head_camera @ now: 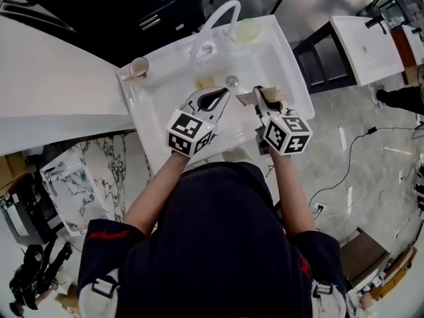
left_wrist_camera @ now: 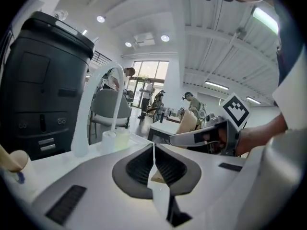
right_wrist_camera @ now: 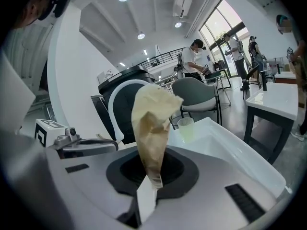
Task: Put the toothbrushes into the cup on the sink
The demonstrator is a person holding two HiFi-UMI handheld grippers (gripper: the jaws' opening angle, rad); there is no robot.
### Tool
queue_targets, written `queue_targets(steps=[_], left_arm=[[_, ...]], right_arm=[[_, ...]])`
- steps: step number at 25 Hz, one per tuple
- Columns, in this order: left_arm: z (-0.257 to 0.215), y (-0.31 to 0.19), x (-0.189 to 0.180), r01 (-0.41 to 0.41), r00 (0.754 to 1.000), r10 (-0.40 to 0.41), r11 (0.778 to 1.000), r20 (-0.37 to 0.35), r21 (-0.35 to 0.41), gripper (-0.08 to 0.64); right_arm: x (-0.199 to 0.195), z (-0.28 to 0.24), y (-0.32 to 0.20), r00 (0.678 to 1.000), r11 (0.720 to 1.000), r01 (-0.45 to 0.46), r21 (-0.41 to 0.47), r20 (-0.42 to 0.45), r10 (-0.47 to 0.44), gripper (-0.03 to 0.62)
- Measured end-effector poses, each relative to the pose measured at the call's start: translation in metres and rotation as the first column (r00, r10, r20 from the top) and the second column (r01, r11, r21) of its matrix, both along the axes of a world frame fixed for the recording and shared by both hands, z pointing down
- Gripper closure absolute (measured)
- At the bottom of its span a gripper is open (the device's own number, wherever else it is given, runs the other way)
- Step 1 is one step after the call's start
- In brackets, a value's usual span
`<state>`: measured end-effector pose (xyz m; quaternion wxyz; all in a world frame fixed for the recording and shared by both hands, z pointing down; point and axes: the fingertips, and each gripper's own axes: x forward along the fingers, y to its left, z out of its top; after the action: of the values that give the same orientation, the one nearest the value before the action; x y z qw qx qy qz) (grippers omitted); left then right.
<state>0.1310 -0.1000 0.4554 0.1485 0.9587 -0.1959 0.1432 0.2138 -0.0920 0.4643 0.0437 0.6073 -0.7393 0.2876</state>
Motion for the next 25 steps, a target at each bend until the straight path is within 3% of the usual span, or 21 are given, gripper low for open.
queue_targets(steps=[15, 25], left_arm=[[0.018, -0.039, 0.055, 0.033, 0.998, -0.031, 0.999, 0.048, -0.038, 0.538], [0.03, -0.06, 0.082, 0.104, 0.993, -0.1, 0.993, 0.068, -0.059, 0.538]], right_arm=[[0.042, 0.012, -0.05, 0.997, 0.997, 0.076, -0.022, 0.021, -0.075, 0.54], [0.063, 0.027, -0.075, 0.988, 0.987, 0.154, -0.052, 0.041, -0.152, 0.54]])
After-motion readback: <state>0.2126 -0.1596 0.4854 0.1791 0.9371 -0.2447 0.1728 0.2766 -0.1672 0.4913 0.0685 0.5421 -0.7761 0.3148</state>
